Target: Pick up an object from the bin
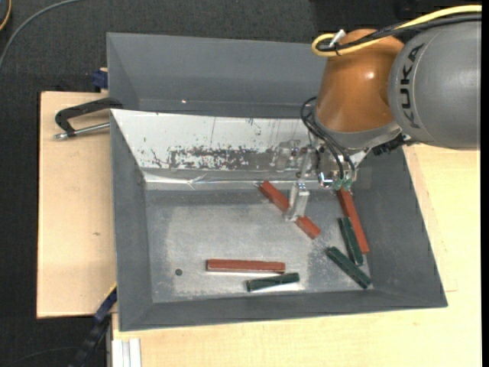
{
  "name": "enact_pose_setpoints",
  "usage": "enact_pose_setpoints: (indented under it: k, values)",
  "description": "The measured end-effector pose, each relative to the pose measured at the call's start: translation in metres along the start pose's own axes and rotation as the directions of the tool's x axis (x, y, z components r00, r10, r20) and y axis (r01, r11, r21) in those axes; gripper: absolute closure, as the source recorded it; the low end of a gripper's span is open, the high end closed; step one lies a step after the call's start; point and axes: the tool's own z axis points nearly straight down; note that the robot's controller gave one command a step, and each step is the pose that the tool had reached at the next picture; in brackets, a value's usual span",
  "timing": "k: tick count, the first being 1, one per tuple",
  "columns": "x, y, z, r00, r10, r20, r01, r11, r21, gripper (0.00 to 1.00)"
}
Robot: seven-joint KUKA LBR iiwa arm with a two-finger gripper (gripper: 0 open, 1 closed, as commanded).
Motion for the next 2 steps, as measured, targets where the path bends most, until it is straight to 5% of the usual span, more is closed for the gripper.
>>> enact_pose_setpoints:
  k: [1, 2]
  values:
    - [0.0001, -0.0425, 0.0951, 0.982, 0.19, 0.001, -0.19, 0.982, 0.0, 0.0]
    - [-0.0019, -0.0413, 0.0912, 0.982, 0.188, 0.007, -0.188, 0.982, -0.001, 1.0]
